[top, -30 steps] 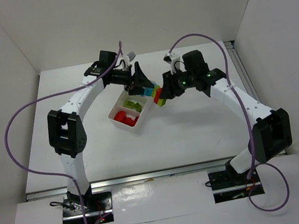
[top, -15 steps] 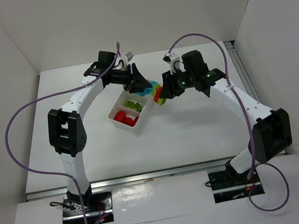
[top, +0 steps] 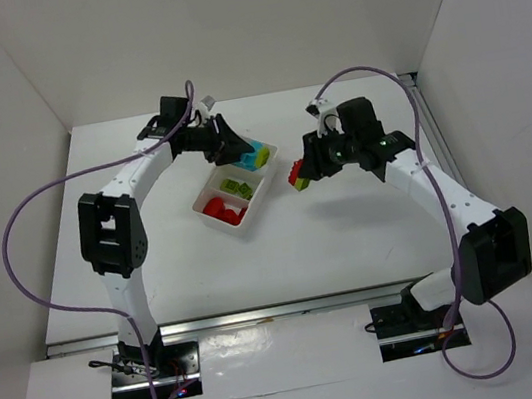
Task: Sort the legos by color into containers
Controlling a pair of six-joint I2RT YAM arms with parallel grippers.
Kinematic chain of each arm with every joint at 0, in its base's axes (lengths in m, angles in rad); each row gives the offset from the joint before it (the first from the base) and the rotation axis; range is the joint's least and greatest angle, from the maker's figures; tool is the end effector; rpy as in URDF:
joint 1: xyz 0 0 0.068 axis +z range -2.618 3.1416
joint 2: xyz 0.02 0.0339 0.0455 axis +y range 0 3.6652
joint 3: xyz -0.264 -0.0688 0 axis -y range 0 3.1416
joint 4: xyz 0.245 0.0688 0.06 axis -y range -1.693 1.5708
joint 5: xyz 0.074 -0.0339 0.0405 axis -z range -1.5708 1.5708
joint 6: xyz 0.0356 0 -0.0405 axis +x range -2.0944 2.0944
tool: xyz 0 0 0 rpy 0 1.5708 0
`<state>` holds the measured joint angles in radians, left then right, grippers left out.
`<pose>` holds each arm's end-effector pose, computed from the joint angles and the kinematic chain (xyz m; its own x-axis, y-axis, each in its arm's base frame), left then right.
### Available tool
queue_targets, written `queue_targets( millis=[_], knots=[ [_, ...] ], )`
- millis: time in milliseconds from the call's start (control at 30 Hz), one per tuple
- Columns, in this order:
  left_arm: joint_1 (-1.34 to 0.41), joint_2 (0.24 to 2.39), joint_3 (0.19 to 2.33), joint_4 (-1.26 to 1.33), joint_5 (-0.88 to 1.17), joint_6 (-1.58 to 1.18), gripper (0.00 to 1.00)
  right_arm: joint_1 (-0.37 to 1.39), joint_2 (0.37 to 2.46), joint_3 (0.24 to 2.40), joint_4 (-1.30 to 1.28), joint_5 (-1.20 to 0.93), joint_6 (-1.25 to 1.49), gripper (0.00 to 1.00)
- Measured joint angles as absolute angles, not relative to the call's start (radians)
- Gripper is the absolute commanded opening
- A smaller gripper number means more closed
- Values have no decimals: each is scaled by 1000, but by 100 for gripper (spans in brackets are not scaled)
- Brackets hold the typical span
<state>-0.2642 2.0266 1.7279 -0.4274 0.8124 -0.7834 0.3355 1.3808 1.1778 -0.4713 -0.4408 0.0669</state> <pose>0.4389 -0.1455 0.2704 -0.9506 -0.2456 -0.1897 0.0462 0.4923 -0.8692 0.2831 0.1148 0.3158 -0.6292 -0.1554 -0.7616 -0.5717 0.7563 0.3180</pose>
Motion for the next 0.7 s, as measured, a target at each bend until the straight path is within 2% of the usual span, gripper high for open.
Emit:
queue_targets(
  millis=[367, 567, 667, 700],
  knots=[
    [-257, 2060, 1783, -412, 733, -811, 0, 289, 1337, 1153, -478, -354, 100, 10],
    [-265, 2061, 1789, -436, 716, -765, 0, 246, 1427, 1153, -503, -223, 154, 10],
    [-274, 2049, 1789, -476, 695, -725, 0, 232, 1530, 1153, -514, -197, 176, 17],
    [-280, 2042, 1789, -494, 685, -706, 0, 231, 1561, 1153, -519, -194, 183, 30]
  ],
)
